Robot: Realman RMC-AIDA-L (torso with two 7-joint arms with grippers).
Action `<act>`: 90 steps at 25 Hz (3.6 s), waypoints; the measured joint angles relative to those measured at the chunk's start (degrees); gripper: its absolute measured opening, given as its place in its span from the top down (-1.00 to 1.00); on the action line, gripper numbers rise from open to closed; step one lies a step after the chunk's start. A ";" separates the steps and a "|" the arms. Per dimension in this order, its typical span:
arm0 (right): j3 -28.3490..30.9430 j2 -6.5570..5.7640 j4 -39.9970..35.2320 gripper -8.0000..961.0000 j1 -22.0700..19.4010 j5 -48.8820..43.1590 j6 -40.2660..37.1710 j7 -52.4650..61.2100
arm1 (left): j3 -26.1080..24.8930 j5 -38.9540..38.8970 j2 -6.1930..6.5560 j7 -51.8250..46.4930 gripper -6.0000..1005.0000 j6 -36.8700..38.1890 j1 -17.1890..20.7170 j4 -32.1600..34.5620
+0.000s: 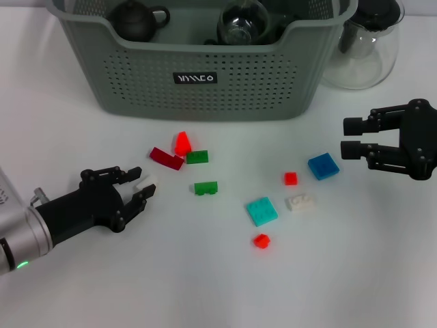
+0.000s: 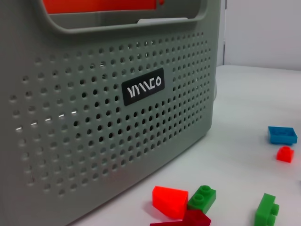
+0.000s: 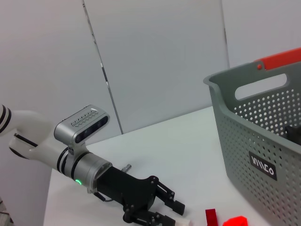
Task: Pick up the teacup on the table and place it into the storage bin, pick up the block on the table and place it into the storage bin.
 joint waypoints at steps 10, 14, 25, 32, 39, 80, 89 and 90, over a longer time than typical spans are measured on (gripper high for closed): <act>0.00 0.00 0.02 0.13 0.00 0.00 0.05 0.00 | -0.11 0.05 0.01 0.03 0.27 -1.40 -0.31 -0.54; 0.00 0.00 0.05 0.13 0.00 0.00 0.02 -0.02 | -0.10 0.06 0.02 0.03 0.39 -2.02 -0.33 -1.00; 0.01 -0.26 0.81 0.13 -0.08 0.00 0.00 -0.40 | 0.06 0.19 0.07 -0.27 0.51 -2.32 -0.60 -1.39; 0.00 -0.31 0.88 0.13 -0.08 0.00 -0.07 -0.29 | -0.03 0.44 0.05 -4.15 0.61 -2.45 -0.88 -1.15; 0.00 -0.37 0.88 0.13 -0.09 0.00 -0.09 -0.27 | 0.06 0.55 0.49 -10.44 0.67 3.53 -0.23 2.66; -0.49 -0.09 0.79 0.13 0.62 -0.06 0.18 -0.53 | 44.21 -1.21 4.40 -89.18 0.49 -23.20 -35.75 20.66; -0.53 -0.09 0.79 0.13 0.67 -0.08 0.32 -0.53 | 44.60 3.43 5.69 -94.76 0.43 -30.37 -40.37 12.38; -0.53 -0.08 0.79 0.13 0.70 -0.08 0.37 -0.53 | 44.55 3.21 5.64 -94.78 0.43 -30.19 -40.20 12.98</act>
